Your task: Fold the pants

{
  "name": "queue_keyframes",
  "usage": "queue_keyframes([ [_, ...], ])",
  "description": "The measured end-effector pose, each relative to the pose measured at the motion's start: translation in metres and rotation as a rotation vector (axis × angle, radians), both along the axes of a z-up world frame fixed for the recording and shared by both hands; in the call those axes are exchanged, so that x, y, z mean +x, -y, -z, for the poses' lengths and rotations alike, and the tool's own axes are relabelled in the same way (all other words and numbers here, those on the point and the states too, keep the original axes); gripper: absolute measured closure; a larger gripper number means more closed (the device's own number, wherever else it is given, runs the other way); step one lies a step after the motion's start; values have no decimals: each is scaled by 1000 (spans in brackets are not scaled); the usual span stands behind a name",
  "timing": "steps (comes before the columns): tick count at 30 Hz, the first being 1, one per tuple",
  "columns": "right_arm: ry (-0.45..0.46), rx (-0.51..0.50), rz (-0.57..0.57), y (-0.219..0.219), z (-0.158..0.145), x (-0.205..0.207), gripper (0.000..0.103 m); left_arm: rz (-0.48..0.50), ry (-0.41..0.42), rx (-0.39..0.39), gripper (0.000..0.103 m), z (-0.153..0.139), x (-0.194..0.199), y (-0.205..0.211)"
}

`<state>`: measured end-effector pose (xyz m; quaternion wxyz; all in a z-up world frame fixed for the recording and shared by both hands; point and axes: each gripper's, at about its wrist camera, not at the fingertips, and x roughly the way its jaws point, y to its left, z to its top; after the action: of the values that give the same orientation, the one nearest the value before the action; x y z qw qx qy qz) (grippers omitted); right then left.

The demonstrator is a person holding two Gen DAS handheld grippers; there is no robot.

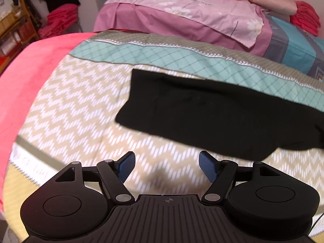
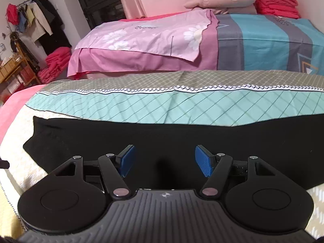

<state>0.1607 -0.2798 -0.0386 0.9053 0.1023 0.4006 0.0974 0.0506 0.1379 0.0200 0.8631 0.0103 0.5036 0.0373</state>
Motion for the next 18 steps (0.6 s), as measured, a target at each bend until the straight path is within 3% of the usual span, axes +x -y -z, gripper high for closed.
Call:
queue_keyframes([
  [5,3,0,-24,-16,-4,-11,33,21,-4,1,0,6,-6,-1],
  [10,19,-63,-42,-30,-13,-14,35,62,-35,-54,0,29,16,0],
  [18,22,-70,-88,-79,-9,-3,36,158,-70,-40,0,56,38,-3],
])
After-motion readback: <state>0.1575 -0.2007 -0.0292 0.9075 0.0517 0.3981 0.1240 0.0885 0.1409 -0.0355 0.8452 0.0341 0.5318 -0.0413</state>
